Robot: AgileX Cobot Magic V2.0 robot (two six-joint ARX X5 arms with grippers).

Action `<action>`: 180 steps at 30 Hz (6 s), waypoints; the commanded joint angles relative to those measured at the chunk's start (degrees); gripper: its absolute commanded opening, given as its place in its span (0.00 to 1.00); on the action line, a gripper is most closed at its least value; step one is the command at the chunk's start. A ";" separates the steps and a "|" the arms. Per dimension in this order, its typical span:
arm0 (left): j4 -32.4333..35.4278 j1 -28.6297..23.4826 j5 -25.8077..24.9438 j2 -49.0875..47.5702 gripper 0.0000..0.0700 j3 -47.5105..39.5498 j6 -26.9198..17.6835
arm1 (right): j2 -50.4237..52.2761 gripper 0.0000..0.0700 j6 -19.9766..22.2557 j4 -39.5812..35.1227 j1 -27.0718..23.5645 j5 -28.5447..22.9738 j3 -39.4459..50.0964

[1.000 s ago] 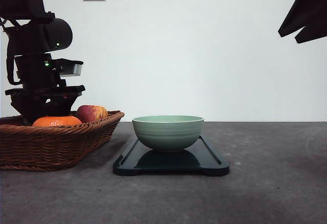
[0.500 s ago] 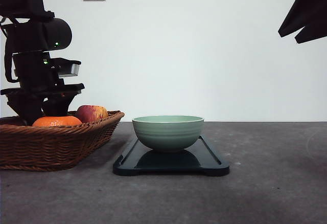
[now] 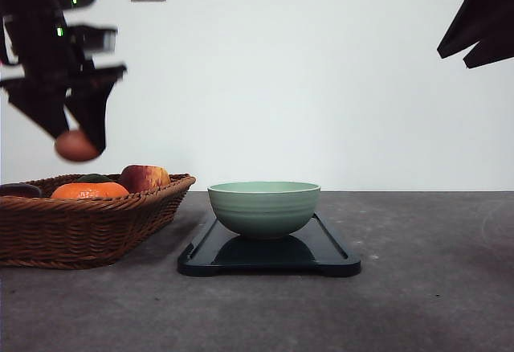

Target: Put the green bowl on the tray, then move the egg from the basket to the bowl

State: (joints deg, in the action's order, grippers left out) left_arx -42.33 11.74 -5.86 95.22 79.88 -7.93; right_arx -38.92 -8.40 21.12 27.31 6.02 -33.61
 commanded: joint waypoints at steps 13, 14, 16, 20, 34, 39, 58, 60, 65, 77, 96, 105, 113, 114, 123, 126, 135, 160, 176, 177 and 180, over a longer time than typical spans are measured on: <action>14.78 10.81 -13.42 -2.48 0.26 1.20 7.92 | -0.31 0.30 -0.59 -0.52 0.33 -0.09 -0.48; 16.08 11.87 -13.28 -2.25 0.26 1.20 7.72 | -0.31 0.30 -0.59 -0.52 0.33 -0.09 -0.48; 18.21 13.79 -11.91 -1.49 0.26 1.20 6.98 | -0.31 0.30 -0.59 -0.49 0.33 -0.09 -0.48; 21.28 17.09 -7.13 0.84 0.26 1.20 6.87 | -0.31 0.30 -0.59 -0.50 0.33 -0.09 -0.48; 30.20 22.32 -5.65 11.94 0.26 1.20 7.18 | -0.31 0.30 -0.57 0.16 0.33 -0.09 -0.48; 30.72 23.41 -5.50 15.29 0.26 1.20 7.16 | -0.31 0.30 -0.59 0.17 0.33 -0.09 -0.48; 29.71 23.96 -1.43 21.29 0.27 1.20 7.16 | -0.31 0.30 -0.59 1.67 0.33 -0.09 -0.48; 29.55 23.96 -1.43 21.29 0.28 1.20 7.19 | -0.31 0.30 -0.60 1.70 0.33 -0.09 -0.48; 28.20 23.96 -1.43 21.29 0.51 1.63 7.55 | -0.31 0.30 -0.61 1.71 0.33 -0.07 -0.48; 11.46 23.62 -1.45 21.27 0.52 14.18 7.51 | -0.31 0.30 -0.61 1.71 0.33 -0.09 -0.48; 18.57 21.04 -3.66 -2.60 0.50 -5.74 12.53 | -0.31 0.30 -0.59 4.93 0.33 -0.12 -0.48; 22.74 19.08 -2.20 -22.29 0.50 -24.32 17.52 | -0.31 0.30 0.17 4.64 0.33 -0.04 -0.48; 22.63 18.06 3.32 -37.96 0.50 -36.38 21.15 | -0.33 0.30 1.44 4.64 0.33 -0.04 -0.48; 22.64 17.94 3.63 -39.64 0.50 -37.80 21.71 | -0.33 0.30 1.55 4.64 0.33 -0.03 -0.48; 22.96 16.29 4.70 -50.98 0.50 -47.81 24.07 | -0.33 0.30 3.56 4.64 0.33 0.13 -0.48; 24.40 15.05 4.70 -52.58 0.50 -48.30 22.24 | -0.33 0.30 3.55 4.64 0.33 0.11 -0.48; 25.19 13.40 4.60 -52.98 0.25 -48.30 20.98 | -0.28 0.13 3.43 4.66 0.33 -0.05 -0.48; 26.30 10.93 4.60 -57.52 0.00 -49.86 17.39 | 0.11 0.02 3.19 4.49 0.33 1.07 -0.48; 34.62 -9.31 4.60 -88.20 0.00 -74.78 13.30 | 0.11 0.02 3.19 4.49 0.33 1.05 -0.48; 34.62 -9.84 4.60 -89.14 0.00 -75.60 13.31 | 0.11 0.02 3.19 4.49 0.33 1.06 -0.48; 34.56 -10.79 4.60 -91.55 0.00 -77.98 13.30 | 0.11 0.02 3.19 4.49 0.33 1.05 -0.48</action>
State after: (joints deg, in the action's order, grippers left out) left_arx -8.48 1.06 -1.39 3.90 2.31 5.99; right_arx -38.65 -5.34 26.26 27.31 7.05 -33.61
